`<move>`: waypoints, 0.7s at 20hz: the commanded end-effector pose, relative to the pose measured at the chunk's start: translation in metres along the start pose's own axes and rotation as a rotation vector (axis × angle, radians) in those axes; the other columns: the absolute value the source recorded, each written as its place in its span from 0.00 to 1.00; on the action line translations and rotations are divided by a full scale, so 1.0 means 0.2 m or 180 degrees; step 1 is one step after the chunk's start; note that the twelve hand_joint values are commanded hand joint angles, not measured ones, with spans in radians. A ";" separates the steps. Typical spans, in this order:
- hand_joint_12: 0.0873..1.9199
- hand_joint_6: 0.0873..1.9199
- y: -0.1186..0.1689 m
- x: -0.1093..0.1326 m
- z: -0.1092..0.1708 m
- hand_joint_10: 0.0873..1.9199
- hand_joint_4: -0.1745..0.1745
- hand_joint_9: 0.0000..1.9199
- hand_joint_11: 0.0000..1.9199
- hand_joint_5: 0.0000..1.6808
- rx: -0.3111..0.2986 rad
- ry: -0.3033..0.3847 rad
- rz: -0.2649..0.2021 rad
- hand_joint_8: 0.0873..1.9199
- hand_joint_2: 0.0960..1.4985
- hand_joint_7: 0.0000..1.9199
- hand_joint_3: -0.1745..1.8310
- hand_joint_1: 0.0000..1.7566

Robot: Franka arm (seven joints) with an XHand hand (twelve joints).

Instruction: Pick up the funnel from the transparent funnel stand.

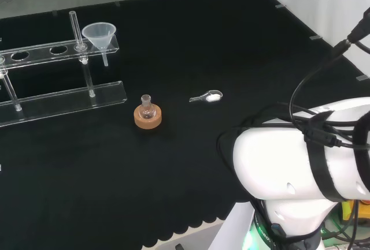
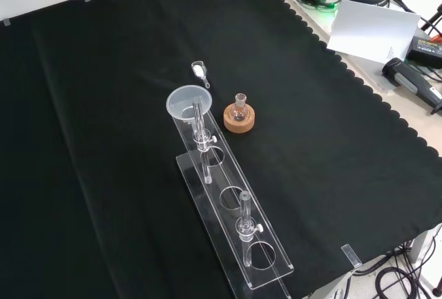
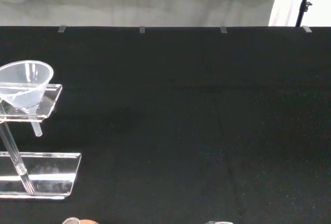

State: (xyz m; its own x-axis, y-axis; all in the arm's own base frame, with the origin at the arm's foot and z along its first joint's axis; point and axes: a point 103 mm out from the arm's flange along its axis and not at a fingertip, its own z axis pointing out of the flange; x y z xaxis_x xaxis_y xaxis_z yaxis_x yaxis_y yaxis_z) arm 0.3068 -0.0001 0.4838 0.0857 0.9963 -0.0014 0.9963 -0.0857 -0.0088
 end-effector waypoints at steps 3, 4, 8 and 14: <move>0.05 0.00 0.03 -0.01 0.01 0.00 0.78 0.00 0.00 0.00 -0.0028 -0.0029 -0.0042 0.00 0.31 0.00 0.18 0.12; 0.03 0.00 0.05 -0.01 0.02 0.00 0.77 0.00 0.00 0.00 -0.0025 -0.0028 -0.0054 0.00 0.33 0.00 0.16 0.12; 0.02 0.00 0.09 0.00 0.05 0.00 0.77 0.00 0.00 0.00 -0.0046 -0.0001 -0.0140 0.00 0.34 0.00 0.14 0.11; 0.01 0.00 0.19 0.05 0.10 0.00 0.74 0.00 0.00 0.00 -0.0057 0.0088 -0.0355 0.00 0.34 0.00 0.14 0.12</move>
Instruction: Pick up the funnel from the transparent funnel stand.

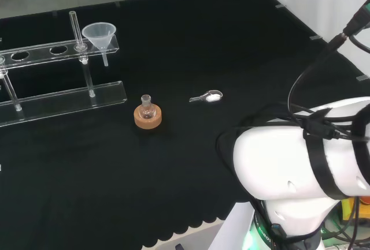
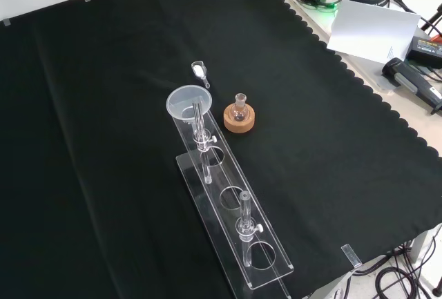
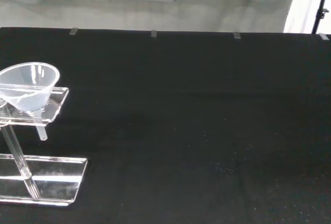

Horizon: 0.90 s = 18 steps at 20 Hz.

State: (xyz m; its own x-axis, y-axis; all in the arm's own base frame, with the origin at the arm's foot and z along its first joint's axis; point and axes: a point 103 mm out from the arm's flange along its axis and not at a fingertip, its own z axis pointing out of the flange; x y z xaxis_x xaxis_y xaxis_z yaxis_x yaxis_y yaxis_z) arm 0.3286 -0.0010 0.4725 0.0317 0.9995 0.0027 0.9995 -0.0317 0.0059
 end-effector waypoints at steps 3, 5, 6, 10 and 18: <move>0.01 0.00 0.14 0.09 0.07 0.00 0.73 0.00 0.00 0.00 -0.0008 0.0120 -0.0310 0.00 0.34 0.00 0.13 0.13; 0.01 0.00 0.17 0.13 0.09 0.00 0.72 0.00 0.00 0.00 -0.0041 0.0146 -0.0382 0.00 0.35 0.00 0.13 0.13; 0.01 0.00 0.19 0.15 0.09 0.00 0.72 0.00 0.00 0.00 -0.0069 0.0162 -0.0409 0.00 0.35 0.00 0.13 0.13; 0.06 0.00 0.26 0.22 0.12 0.00 0.70 0.00 0.00 0.00 -0.0086 0.0183 -0.0490 0.00 0.36 0.00 0.12 0.14; 0.13 0.00 0.37 0.32 0.19 0.00 0.67 0.00 0.00 0.00 0.0054 0.0211 -0.0563 0.00 0.37 0.00 0.10 0.15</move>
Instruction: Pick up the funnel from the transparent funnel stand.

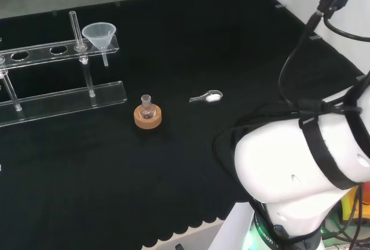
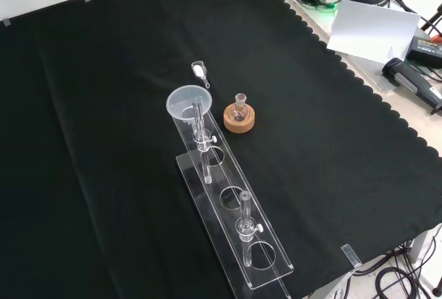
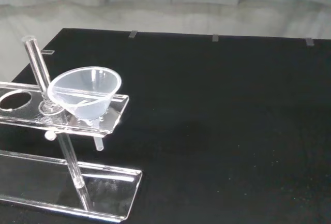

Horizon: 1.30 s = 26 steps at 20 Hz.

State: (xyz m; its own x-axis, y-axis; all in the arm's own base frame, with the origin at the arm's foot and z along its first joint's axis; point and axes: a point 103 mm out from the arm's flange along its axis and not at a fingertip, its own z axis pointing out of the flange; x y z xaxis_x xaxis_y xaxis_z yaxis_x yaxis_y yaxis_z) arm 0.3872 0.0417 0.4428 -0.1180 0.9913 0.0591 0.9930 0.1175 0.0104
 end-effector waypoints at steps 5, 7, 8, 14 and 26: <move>0.13 0.00 0.16 0.19 0.08 0.00 0.66 0.00 0.00 0.00 0.0063 0.0074 -0.0024 0.00 0.37 0.00 0.10 0.15; 0.13 0.00 0.17 0.19 0.09 0.00 0.66 0.00 0.00 0.00 0.0025 0.0107 -0.0035 0.00 0.38 0.00 0.10 0.16; 0.13 0.00 0.17 0.19 0.09 0.00 0.66 0.00 0.00 0.00 0.0021 0.0115 -0.0035 0.00 0.38 0.00 0.10 0.16; 0.14 0.00 0.29 0.26 0.11 0.00 0.65 0.00 0.00 0.00 0.0171 0.0030 0.0068 0.00 0.38 0.00 0.10 0.16; 0.14 0.00 0.54 0.44 0.22 0.00 0.64 0.00 0.00 0.00 0.0223 -0.0030 0.0191 0.00 0.38 0.00 0.10 0.16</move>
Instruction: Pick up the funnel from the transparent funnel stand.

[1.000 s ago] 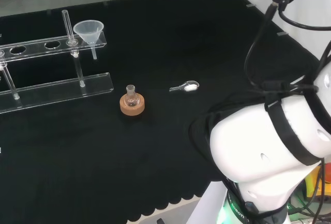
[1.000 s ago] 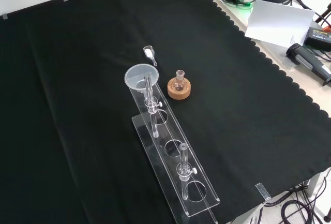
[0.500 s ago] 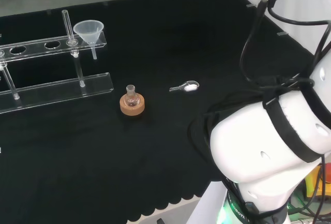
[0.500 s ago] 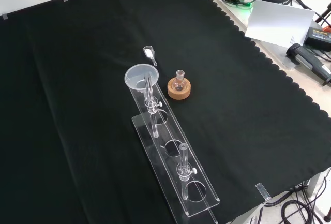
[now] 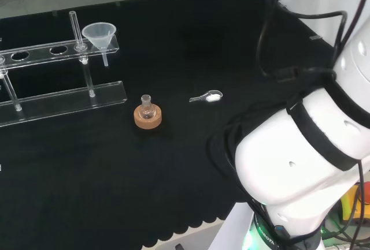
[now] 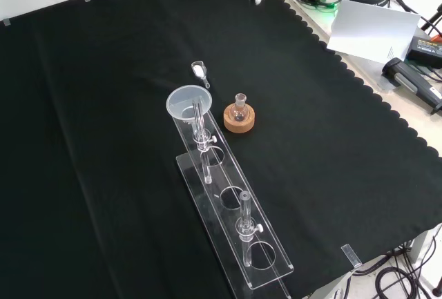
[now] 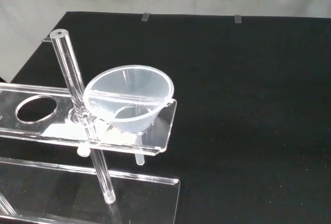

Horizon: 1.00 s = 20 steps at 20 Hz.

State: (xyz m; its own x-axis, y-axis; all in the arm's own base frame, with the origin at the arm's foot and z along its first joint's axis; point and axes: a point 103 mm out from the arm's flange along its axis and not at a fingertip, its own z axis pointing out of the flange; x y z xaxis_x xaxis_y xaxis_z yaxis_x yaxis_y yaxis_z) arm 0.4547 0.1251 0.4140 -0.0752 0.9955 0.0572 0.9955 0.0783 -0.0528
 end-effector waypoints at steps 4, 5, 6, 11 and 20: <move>0.14 0.00 0.24 0.05 0.01 0.00 0.64 0.00 0.00 0.00 0.0012 -0.0105 0.0006 0.00 0.38 0.00 0.10 0.16; 0.14 0.00 0.26 0.04 0.01 0.00 0.64 0.00 0.00 0.00 0.0018 -0.0078 -0.0007 0.00 0.38 0.00 0.10 0.16; 0.15 0.00 0.28 0.03 0.02 0.00 0.64 0.00 0.00 0.00 0.0019 -0.0060 -0.0024 0.00 0.38 0.00 0.10 0.16; 0.17 0.00 0.34 0.01 0.09 0.00 0.62 0.00 0.00 0.00 0.0022 -0.0053 -0.0113 0.00 0.38 0.00 0.10 0.16; 0.18 0.00 0.40 0.03 0.22 0.00 0.59 0.00 0.00 0.00 0.0219 -0.0042 -0.0231 0.00 0.38 0.00 0.10 0.17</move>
State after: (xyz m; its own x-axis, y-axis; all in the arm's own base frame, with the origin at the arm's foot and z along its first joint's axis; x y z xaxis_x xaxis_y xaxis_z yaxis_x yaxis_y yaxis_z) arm 0.5195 0.1393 0.3852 -0.1239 0.9912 0.0476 0.9886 0.1274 -0.0798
